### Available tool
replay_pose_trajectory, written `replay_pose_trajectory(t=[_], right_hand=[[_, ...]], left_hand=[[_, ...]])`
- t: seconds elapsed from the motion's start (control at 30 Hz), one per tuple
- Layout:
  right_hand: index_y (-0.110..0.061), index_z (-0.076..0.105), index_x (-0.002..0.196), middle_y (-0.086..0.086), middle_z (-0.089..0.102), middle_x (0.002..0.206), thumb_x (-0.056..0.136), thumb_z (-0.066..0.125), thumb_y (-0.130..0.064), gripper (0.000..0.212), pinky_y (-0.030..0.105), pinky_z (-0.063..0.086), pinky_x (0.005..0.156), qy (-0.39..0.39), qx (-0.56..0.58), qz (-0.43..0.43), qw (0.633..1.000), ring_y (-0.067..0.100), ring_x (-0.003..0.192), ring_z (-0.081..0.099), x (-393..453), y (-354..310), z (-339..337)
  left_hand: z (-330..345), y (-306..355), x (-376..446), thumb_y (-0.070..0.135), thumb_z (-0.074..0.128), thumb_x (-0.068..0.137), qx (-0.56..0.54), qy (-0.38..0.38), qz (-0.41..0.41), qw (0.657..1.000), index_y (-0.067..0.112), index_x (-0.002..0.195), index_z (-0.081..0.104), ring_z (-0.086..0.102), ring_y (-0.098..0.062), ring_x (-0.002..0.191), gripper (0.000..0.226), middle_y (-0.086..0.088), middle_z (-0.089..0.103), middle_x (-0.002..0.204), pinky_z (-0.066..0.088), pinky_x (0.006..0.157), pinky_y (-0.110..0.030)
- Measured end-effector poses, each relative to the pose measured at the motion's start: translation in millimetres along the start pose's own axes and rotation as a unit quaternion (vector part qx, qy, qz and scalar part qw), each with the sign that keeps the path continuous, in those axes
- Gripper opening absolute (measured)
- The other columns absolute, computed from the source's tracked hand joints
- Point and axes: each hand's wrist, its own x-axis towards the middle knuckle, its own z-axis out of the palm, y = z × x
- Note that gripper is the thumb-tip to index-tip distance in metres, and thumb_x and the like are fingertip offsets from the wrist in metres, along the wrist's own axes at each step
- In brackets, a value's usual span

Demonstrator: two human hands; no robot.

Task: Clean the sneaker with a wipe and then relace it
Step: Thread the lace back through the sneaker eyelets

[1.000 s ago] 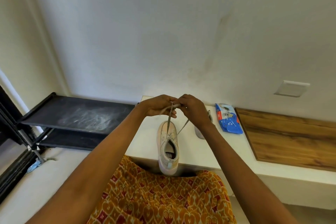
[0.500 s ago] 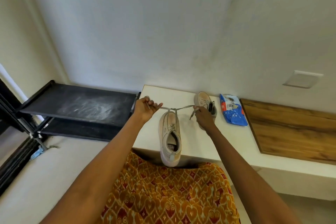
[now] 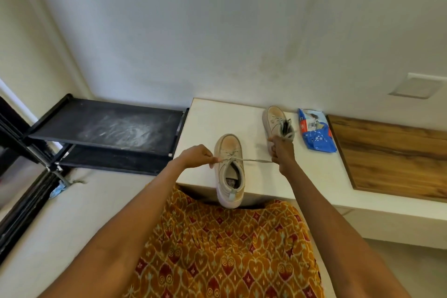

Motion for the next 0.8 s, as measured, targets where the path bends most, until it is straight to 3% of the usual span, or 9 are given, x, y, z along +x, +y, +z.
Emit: replay_pose_trajectory(t=[0.1,0.2,0.3,0.43,0.5,0.6,0.63,0.73,0.8], right_hand=[[-0.001,0.065,0.102,0.003,0.055,0.101,0.098,0.042,-0.019,0.029,0.033,0.044,0.08,0.005,-0.264,-0.107,0.959,0.019,0.093,0.051,2.5,8.5,0.9],[0.002,0.065,0.101,0.015,0.065,0.108,0.097,0.046,-0.021,0.03,0.033,0.044,0.082,-0.047,-0.434,-0.113,0.893,0.029,0.102,0.058,5.3,21.3,2.9],[0.0,0.064,0.109,0.017,0.063,0.115,0.092,0.048,-0.011,0.026,0.032,0.045,0.081,-0.122,-0.528,-0.096,0.835,0.029,0.105,0.058,6.8,28.8,8.3],[-0.01,0.05,0.132,0.014,0.048,0.137,0.089,0.046,-0.009,0.042,0.039,0.043,0.099,-0.186,-0.594,-0.067,0.78,0.029,0.122,0.048,6.5,30.7,11.2],[-0.014,0.04,0.137,0.015,0.045,0.137,0.091,0.045,-0.013,0.046,0.038,0.044,0.096,-0.164,-0.6,-0.06,0.781,0.03,0.121,0.048,0.9,27.6,9.9],[-0.011,0.047,0.12,0.012,0.053,0.12,0.093,0.043,-0.022,0.029,0.037,0.046,0.081,-0.068,-0.579,-0.111,0.805,0.029,0.103,0.059,-11.0,16.9,10.7],[-0.009,0.053,0.108,0.012,0.058,0.11,0.095,0.041,-0.029,0.027,0.036,0.05,0.076,-0.068,-0.562,-0.099,0.818,0.028,0.091,0.063,-14.8,13.9,12.4],[-0.005,0.064,0.074,0.01,0.064,0.075,0.095,0.035,-0.053,0.059,0.028,0.052,0.056,-0.155,-0.45,0.033,0.879,0.022,0.056,0.06,-31.1,12.0,23.5],[-0.002,0.065,0.077,0.012,0.066,0.073,0.092,0.041,-0.056,0.06,0.031,0.056,0.058,-0.144,-0.379,0.034,0.913,0.026,0.058,0.063,-37.3,18.2,33.4]], left_hand=[[2.1,-2.7,2.8,0.046,0.057,0.087,-0.024,0.016,-0.003,1.0,0.019,0.061,0.06,0.044,-0.005,0.053,0.038,0.007,0.052,0.057,0.038,0.062,-0.021],[8.6,-2.8,3.5,0.04,0.06,0.088,-0.039,-0.006,-0.008,0.999,0.018,0.062,0.061,0.049,-0.003,0.059,0.034,0.009,0.056,0.062,0.041,0.074,-0.025],[14.7,-5.4,4.5,0.035,0.061,0.088,-0.033,-0.014,0.018,0.999,0.019,0.079,0.065,0.06,-0.012,0.084,0.019,0.003,0.065,0.085,0.048,0.088,-0.034],[20.5,1.2,0.2,0.031,0.059,0.089,-0.072,0.049,0.05,0.995,0.023,0.101,0.064,0.059,-0.016,0.105,0.015,0.001,0.066,0.109,0.045,0.099,-0.042],[21.5,8.2,-2.0,0.03,0.062,0.088,-0.104,0.078,0.064,0.989,0.019,0.102,0.068,0.06,-0.015,0.103,0.018,0.0,0.068,0.107,0.046,0.097,-0.038],[23.1,17.1,-3.4,0.031,0.065,0.086,-0.103,0.07,0.071,0.99,0.017,0.099,0.07,0.06,-0.015,0.1,0.02,0.0,0.069,0.105,0.047,0.094,-0.035],[24.6,19.5,-3.2,0.031,0.065,0.085,-0.101,0.073,0.074,0.989,0.017,0.098,0.07,0.06,-0.015,0.1,0.019,0.0,0.068,0.105,0.047,0.094,-0.035],[28.1,25.8,-2.9,0.025,0.066,0.084,-0.108,0.099,0.077,0.986,0.015,0.093,0.069,0.06,-0.018,0.099,0.014,0.0,0.066,0.101,0.047,0.091,-0.035],[29.1,28.8,-3.8,0.022,0.065,0.085,-0.113,0.102,0.078,0.985,0.013,0.092,0.066,0.058,-0.018,0.096,0.012,0.001,0.064,0.097,0.047,0.089,-0.034]])
